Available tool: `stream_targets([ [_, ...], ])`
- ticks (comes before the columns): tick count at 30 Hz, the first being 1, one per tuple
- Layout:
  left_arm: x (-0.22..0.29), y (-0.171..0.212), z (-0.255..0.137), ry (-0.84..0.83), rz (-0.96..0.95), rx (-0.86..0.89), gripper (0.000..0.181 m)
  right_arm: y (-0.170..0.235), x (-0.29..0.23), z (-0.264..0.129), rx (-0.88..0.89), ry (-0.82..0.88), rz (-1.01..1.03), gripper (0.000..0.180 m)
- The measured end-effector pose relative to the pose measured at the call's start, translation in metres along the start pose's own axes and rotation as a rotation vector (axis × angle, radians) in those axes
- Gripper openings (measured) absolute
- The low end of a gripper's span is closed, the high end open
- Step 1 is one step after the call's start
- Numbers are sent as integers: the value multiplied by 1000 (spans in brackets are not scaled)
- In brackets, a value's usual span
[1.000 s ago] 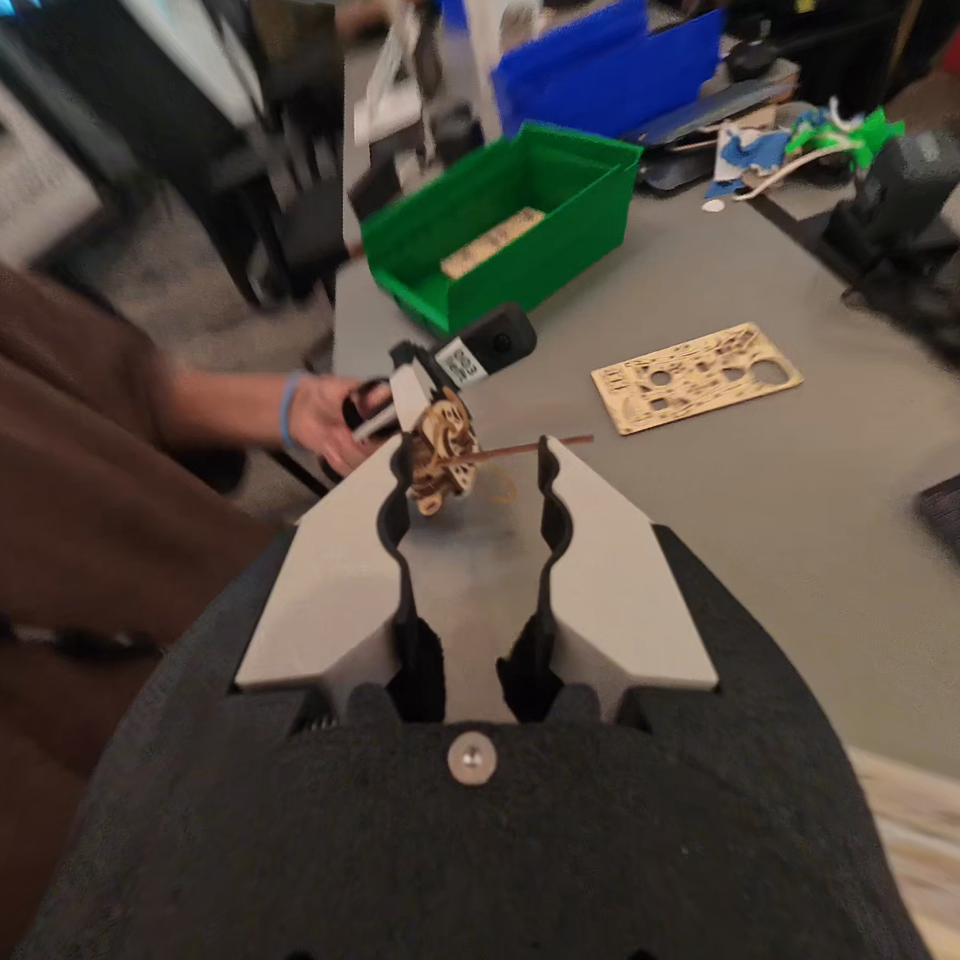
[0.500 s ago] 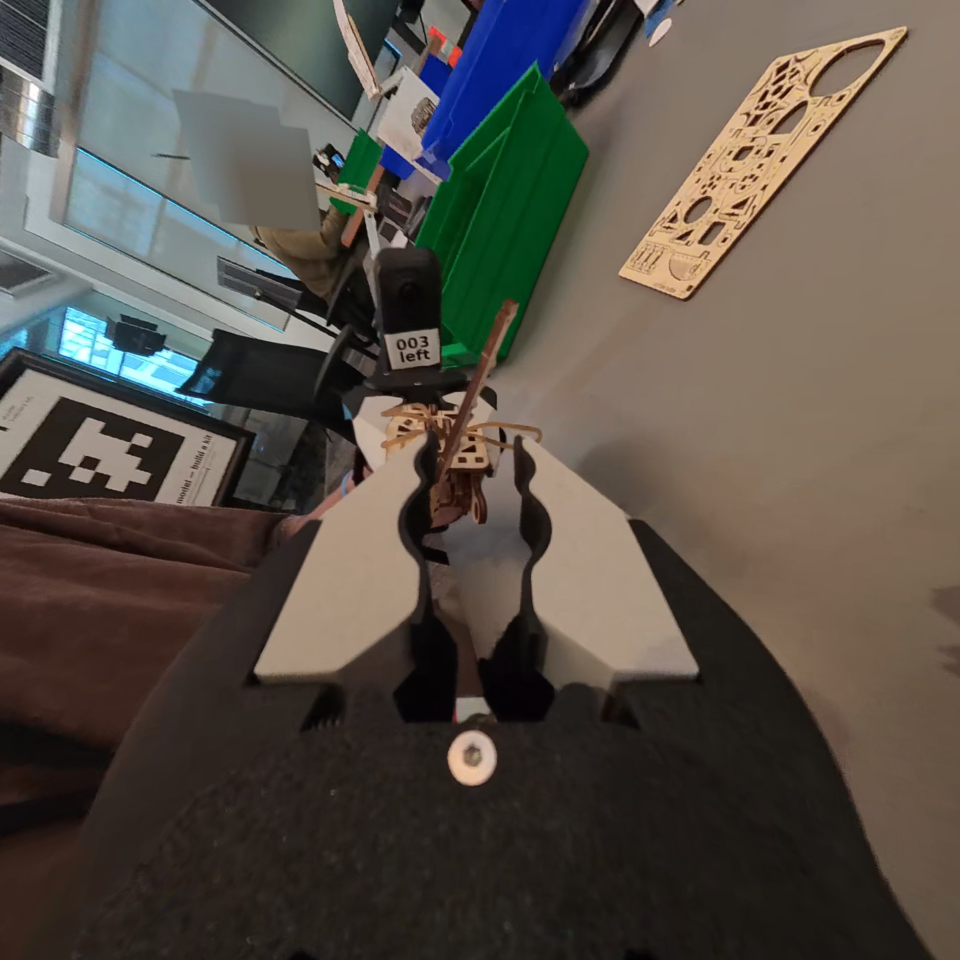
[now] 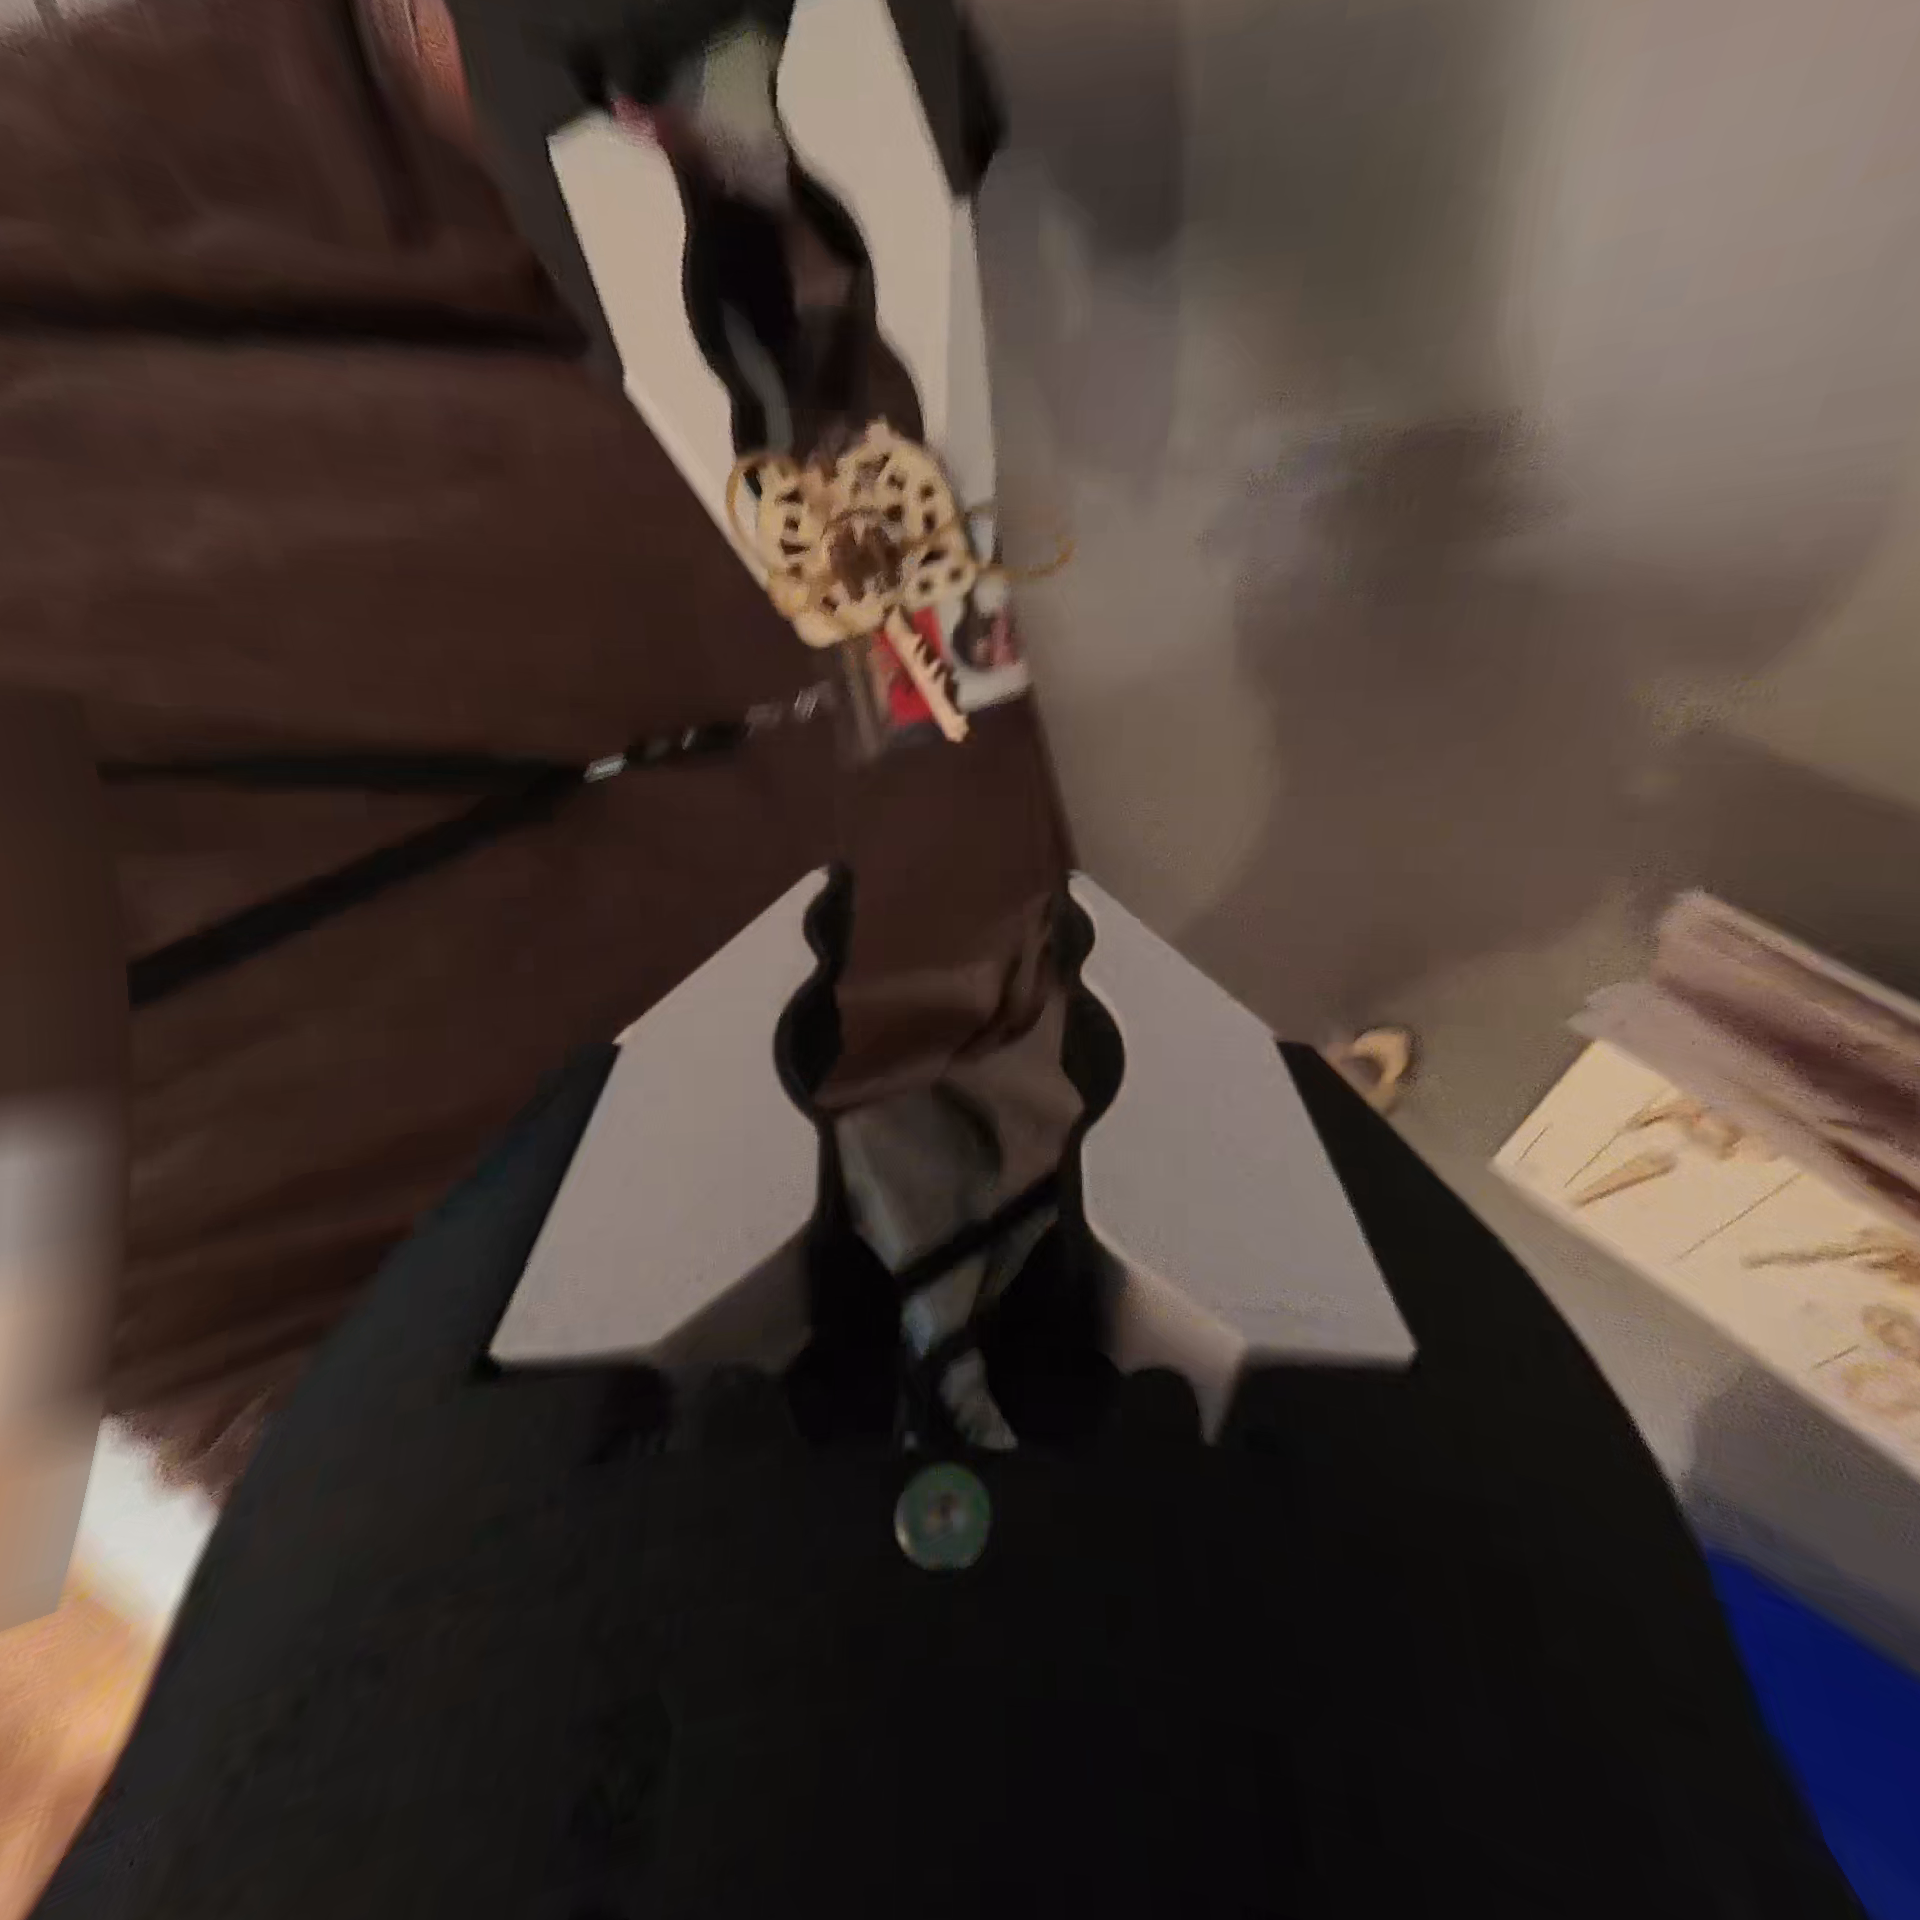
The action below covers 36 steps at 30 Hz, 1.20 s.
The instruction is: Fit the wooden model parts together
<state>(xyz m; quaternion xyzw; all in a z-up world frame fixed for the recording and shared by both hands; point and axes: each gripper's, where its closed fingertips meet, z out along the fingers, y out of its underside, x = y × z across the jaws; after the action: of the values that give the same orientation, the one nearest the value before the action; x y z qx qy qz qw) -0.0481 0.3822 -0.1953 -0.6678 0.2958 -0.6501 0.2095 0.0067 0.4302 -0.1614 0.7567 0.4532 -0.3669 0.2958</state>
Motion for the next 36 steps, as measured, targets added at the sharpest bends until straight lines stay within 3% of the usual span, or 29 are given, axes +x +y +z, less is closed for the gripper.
stream_targets([
  [4, 8, 3, 5, 21, -7, 6, 39, 5, -16, 12, -357, -81, 80, 42],
  [13, 21, 8, 7, 33, 14, -2, 39, -7, -14, 30, -728, -131, 152, 36],
  [15, 21, 9, 5, 33, 15, -1, 39, -8, -16, 31, -757, -154, 164, 28],
  [36, 23, 12, 3, 45, 23, -12, 39, -6, -19, 38, -859, -143, 122, 13],
])
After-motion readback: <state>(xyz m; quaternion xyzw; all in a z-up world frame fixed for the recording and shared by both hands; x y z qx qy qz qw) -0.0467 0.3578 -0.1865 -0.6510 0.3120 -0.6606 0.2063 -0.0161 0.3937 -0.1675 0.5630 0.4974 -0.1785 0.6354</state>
